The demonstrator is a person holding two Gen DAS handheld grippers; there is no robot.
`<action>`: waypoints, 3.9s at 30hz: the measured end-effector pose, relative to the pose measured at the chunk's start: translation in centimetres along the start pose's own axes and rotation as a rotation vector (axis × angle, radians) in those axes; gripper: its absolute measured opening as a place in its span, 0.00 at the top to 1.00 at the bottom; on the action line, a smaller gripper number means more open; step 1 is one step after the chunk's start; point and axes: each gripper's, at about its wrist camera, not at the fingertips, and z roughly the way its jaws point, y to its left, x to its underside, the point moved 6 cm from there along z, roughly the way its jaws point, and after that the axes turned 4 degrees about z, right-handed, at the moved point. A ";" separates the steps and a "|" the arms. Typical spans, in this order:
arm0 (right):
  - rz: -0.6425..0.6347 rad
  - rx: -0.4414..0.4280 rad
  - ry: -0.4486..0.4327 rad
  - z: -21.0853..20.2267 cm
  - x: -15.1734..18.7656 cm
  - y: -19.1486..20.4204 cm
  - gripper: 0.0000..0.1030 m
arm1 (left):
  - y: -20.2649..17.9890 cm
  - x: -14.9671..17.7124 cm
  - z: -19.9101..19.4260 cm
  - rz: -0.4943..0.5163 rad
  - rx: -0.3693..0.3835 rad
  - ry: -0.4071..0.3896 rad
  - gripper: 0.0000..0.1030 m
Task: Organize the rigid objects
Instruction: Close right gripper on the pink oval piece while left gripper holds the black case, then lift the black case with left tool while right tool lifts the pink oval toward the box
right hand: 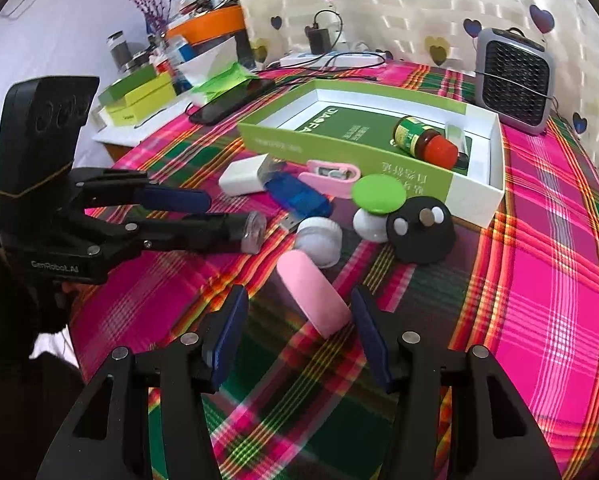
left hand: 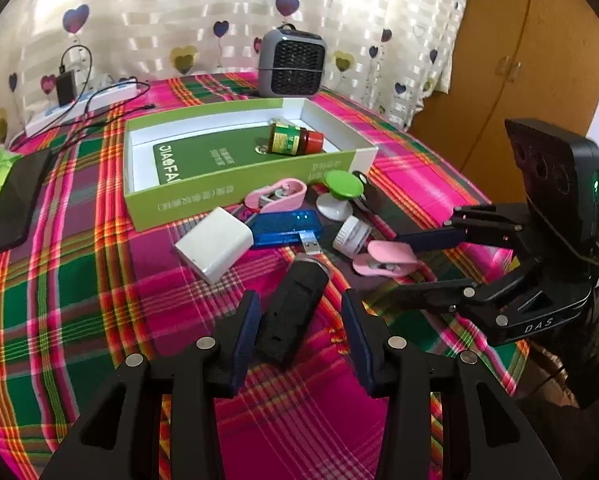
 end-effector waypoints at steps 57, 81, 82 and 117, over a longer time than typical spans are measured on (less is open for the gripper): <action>-0.002 0.163 -0.001 0.6 -0.2 -0.1 0.82 | 0.2 0.3 1.8 -0.002 -0.175 0.074 0.74; 0.022 0.140 -0.076 -2.1 -1.9 0.5 0.82 | -0.7 -1.1 -0.5 0.012 -0.177 0.025 0.75; 0.022 0.142 -0.079 -2.1 -2.1 0.5 0.82 | -0.7 -1.5 -0.8 0.013 -0.178 0.018 0.75; 0.166 0.212 -0.105 1.3 -12.5 -5.4 0.82 | 7.6 -10.4 2.8 -0.083 -0.226 -0.022 0.75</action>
